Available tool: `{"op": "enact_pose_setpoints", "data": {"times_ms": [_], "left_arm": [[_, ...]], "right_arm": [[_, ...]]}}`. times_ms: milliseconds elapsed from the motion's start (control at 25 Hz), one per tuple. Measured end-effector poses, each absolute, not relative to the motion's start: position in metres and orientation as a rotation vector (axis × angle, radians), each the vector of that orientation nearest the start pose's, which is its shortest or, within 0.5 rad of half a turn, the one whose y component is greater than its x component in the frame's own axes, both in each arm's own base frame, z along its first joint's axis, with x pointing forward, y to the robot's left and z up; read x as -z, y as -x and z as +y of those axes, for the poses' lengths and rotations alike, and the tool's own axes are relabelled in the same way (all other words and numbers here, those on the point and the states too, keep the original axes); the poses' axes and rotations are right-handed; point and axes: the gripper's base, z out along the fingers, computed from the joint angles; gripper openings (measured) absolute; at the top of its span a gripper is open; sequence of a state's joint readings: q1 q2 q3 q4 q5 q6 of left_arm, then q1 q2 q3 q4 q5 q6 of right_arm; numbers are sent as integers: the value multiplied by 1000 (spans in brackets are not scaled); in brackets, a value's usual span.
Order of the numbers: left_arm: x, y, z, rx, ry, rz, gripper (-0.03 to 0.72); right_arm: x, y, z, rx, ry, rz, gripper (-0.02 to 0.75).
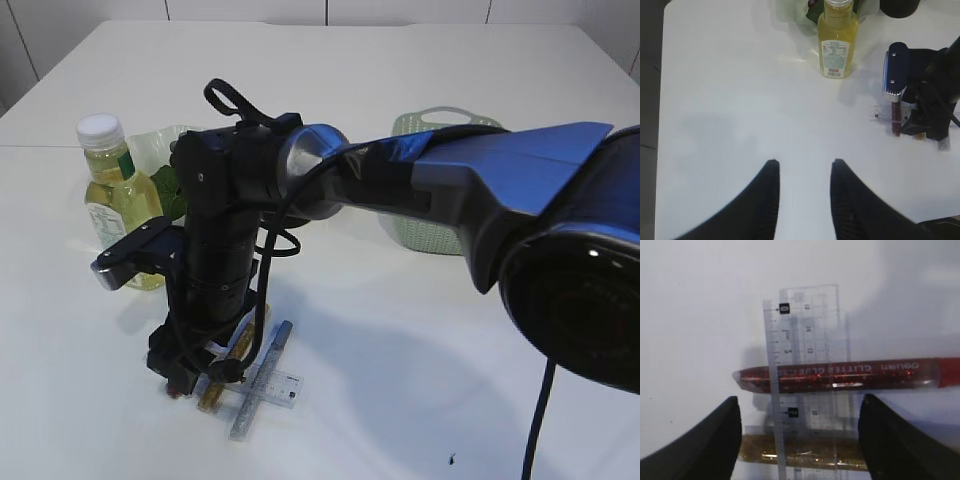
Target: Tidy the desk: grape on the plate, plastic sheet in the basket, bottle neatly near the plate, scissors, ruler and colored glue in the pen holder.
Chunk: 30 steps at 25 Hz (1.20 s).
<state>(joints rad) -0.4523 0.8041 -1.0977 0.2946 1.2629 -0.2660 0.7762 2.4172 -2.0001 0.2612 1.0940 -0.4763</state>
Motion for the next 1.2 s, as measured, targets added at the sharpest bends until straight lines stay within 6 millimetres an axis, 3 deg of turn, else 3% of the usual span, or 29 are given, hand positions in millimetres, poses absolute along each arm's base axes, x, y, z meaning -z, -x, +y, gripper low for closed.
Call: {"op": "enact_pose_setpoints", "data": {"times_ms": [440, 560, 800, 1000, 1200], "left_arm": [[-401, -113, -25, -82, -207, 2378, 253], [-401, -113, -25, -84, -207, 2377, 253], [-401, -113, -24, -88, -207, 2376, 253], [-401, -113, -24, -88, -207, 2376, 253], [-401, -113, -24, -91, -207, 2375, 253]], "right_arm": [[-126, -339, 362, -390, 1641, 2535, 561], [-126, -339, 362, -390, 1641, 2536, 512], [-126, -339, 362, -390, 1641, 2536, 315], [-128, -339, 362, -391, 1650, 2545, 290], [-144, -341, 365, -402, 1650, 2543, 290]]}}
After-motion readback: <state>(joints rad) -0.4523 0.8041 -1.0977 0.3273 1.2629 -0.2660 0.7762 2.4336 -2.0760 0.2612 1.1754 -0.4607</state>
